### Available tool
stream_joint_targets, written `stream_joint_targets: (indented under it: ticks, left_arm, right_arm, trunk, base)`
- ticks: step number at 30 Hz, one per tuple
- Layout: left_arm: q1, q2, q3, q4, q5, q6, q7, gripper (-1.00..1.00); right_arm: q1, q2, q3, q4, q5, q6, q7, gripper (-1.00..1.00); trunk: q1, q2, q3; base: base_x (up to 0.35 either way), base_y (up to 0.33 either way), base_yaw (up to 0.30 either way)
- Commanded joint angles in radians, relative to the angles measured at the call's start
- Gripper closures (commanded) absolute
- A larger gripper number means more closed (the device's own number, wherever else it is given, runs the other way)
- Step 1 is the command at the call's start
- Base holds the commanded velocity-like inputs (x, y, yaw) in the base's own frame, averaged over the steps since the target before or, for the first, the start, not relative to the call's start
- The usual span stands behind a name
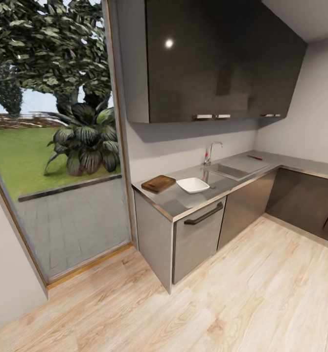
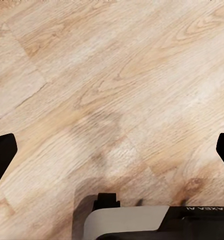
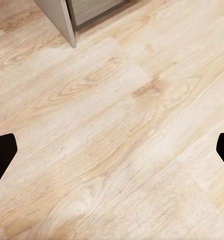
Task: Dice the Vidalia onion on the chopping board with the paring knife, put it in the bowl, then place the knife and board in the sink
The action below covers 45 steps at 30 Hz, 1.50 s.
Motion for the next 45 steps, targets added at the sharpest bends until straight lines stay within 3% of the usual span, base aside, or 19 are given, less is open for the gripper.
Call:
stream_joint_targets:
  ticks: [1, 45]
  left_arm:
    - [0.0, 0.0, 0.001, -0.001, 0.0, 0.0, 0.0, -1.0]
    - [0.0, 0.0, 0.001, 0.0, 0.001, 0.001, 0.0, -1.0]
  right_arm:
    - [0.0, 0.0, 0.0, 0.0, 0.001, -0.002, -0.001, -1.0]
    - [0.0, 0.0, 0.001, 0.001, 0.001, -0.002, 0.0, -1.0]
  trunk:
    - [-0.004, 0.006, 0.002]
    - [-0.172, 0.314, 0.14]
  base:
    - [0.0, 0.0, 0.0]
    - [0.0, 0.0, 0.0]
